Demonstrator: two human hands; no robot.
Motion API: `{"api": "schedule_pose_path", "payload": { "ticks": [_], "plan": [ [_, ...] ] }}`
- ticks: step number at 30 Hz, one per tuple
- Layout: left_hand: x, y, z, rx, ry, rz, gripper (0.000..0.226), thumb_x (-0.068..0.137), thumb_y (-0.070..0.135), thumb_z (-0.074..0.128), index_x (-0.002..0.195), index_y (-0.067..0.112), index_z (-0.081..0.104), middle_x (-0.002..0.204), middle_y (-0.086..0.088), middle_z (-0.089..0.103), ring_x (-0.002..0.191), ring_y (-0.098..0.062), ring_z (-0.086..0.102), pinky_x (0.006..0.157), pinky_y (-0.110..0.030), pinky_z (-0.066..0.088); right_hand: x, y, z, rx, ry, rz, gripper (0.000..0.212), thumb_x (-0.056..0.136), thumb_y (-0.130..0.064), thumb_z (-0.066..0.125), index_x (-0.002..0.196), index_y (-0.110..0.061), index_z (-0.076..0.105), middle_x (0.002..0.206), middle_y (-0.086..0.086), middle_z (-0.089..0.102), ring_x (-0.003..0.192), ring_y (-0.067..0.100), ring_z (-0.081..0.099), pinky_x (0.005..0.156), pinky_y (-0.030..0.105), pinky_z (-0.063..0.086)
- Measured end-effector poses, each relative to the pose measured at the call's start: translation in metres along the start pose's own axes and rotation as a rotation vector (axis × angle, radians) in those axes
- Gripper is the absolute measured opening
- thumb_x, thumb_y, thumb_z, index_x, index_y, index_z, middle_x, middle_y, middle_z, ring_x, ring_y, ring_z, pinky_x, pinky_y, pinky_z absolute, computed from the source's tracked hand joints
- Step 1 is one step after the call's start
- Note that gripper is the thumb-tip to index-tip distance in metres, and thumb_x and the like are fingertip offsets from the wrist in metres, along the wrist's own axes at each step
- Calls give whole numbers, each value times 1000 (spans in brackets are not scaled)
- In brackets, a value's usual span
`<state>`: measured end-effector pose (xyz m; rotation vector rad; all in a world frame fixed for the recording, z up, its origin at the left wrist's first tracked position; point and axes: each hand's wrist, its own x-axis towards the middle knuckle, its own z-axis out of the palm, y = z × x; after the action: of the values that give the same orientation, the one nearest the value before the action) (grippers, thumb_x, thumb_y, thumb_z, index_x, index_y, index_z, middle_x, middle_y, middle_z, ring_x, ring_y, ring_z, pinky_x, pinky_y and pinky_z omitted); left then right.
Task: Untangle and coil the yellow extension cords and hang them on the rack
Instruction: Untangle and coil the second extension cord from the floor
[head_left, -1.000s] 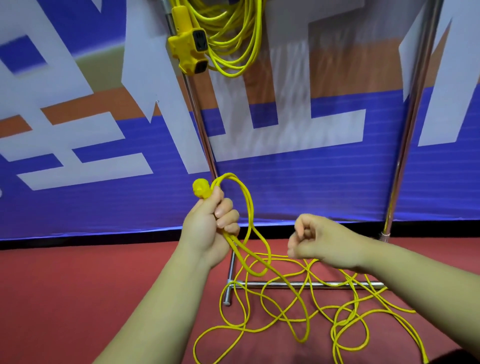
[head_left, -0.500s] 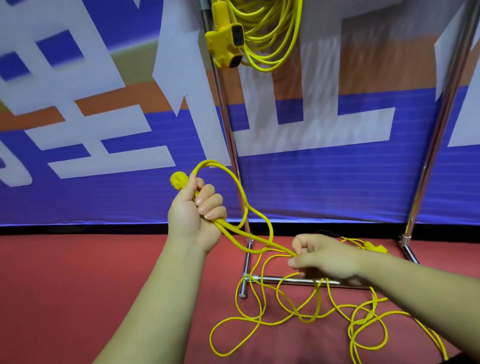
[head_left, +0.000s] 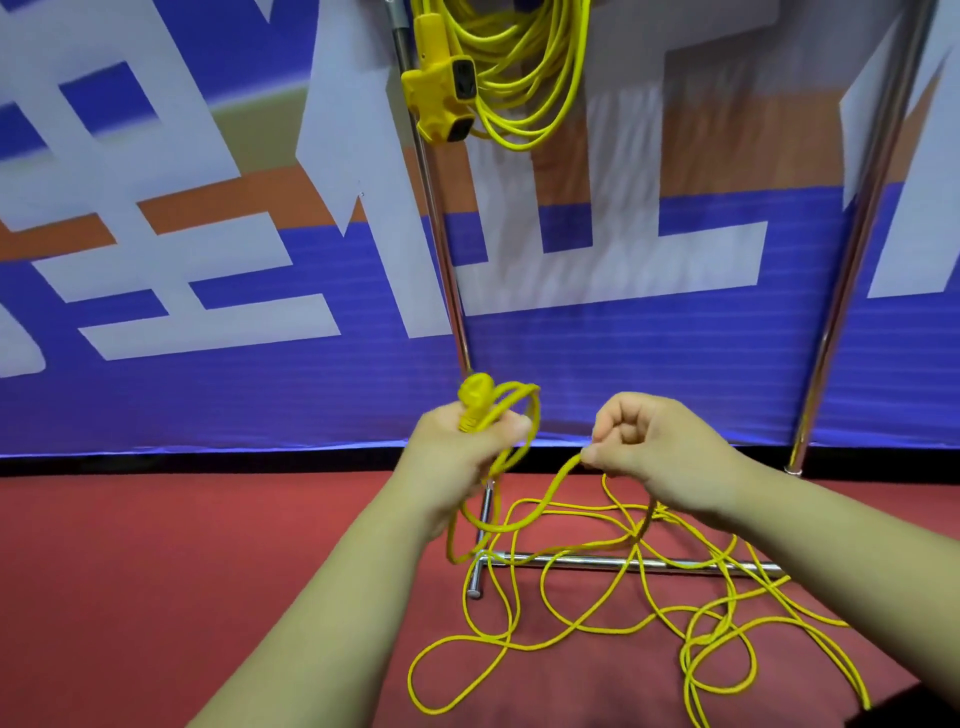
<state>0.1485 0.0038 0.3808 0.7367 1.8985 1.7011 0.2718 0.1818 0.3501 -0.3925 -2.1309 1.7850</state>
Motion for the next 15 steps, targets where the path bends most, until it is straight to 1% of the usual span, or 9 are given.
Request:
{"api": "schedule_pose_path", "payload": {
  "ticks": [1,2,4,6,7,9,11,13,15],
  "plan": [
    [-3,1,10,59,-30,10,6,88,8,72,86,11,68,46,12,45,37,-2,36,39,-14,28,0,-2,-1,-3,29,-26,20,81,0,76,81,-9,58,62,5,59,53,12,50,55,20,41],
    [-5,0,19,104,-60,25,6,86,7,75,88,9,69,46,13,47,37,-1,37,40,-14,29,-1,-4,-3,11,46,-39,21,81,0,77,81,-9,58,62,6,58,57,15,50,57,24,41],
    [-5,-4,32,164,-117,40,13,84,6,76,83,16,69,44,15,45,37,0,37,41,-13,29,-3,-7,-8,58,50,-42,20,81,0,77,81,-9,59,65,10,58,64,20,51,62,32,41],
    [-4,-8,40,190,-142,35,21,86,5,74,77,23,68,43,17,45,37,2,39,42,-10,30,-7,-10,-15,95,30,-30,18,81,0,77,82,-8,60,68,14,58,66,23,51,64,34,41],
    [-2,-10,42,196,-142,27,23,88,6,73,73,23,68,44,16,44,39,2,38,43,-11,30,-8,-12,-18,107,20,-29,18,81,0,77,82,-7,60,69,15,58,66,23,51,64,34,42],
    [1,-14,44,214,-145,6,19,90,13,73,72,20,70,49,13,38,44,-6,32,46,-21,27,-11,-14,-22,114,9,-38,17,81,0,77,83,-6,61,69,16,58,65,22,53,64,31,45],
    [4,-16,46,214,-179,-20,8,92,20,71,85,16,73,54,5,29,49,-12,24,49,-26,19,-11,-15,-27,113,13,-47,17,81,0,77,83,-6,61,70,17,60,65,23,57,65,31,46],
    [8,-16,47,160,-207,-43,8,94,21,69,89,15,70,57,2,26,49,-13,22,47,-23,17,-12,-16,-33,126,7,-48,18,83,0,74,83,-7,57,67,15,59,62,21,58,60,26,46],
    [13,-11,45,45,-187,-43,12,94,19,67,95,10,60,61,0,25,47,-10,21,43,-20,18,-12,-16,-40,198,-47,-17,21,88,2,67,84,-10,50,62,7,61,62,21,60,57,22,46]
  ]
}}
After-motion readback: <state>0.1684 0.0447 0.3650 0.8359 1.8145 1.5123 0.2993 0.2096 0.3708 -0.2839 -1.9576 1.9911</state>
